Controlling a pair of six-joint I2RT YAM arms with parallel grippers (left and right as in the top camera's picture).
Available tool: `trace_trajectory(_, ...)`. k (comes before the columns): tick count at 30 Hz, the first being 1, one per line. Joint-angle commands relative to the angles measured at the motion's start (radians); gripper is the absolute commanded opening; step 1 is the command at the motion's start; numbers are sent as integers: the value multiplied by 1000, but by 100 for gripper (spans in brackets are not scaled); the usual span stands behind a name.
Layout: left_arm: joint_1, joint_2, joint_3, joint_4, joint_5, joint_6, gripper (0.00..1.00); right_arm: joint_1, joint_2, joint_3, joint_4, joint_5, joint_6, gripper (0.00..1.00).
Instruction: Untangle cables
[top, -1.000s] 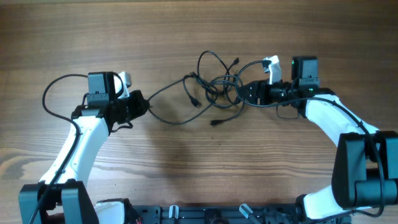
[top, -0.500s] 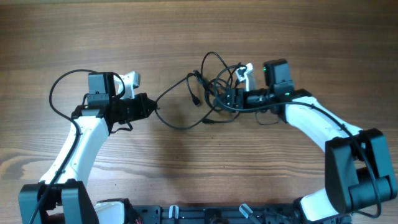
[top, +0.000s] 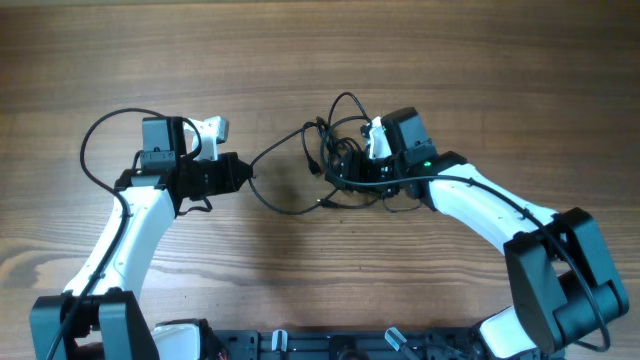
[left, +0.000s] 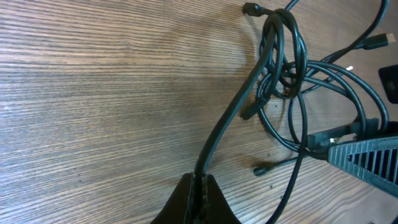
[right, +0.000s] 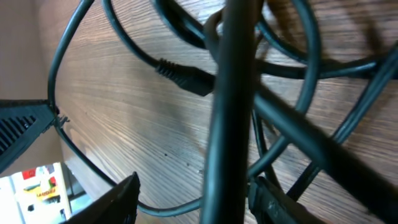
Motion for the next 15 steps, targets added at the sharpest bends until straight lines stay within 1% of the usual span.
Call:
trace_trajectory(1,3,10,-5,-2,-91,-32,4,-8,-23,29,-35,31,-6,54)
trace_trajectory(4,3,10,-5,-2,-163,-84,4,-8,-84,87,-110,57,-50,56)
trace_trajectory(7,2,10,-5,-1,-170,-86,4,-8,-158,148,-186,89,-95,59)
trace_trajectory(11,2,10,-5,-2,-170,-86,4,-7,-209,152,-161,76,-140,65)
trace_trajectory(15,-1,10,-5,-1,-169,-86,4,10,-196,151,-155,11,-206,65)
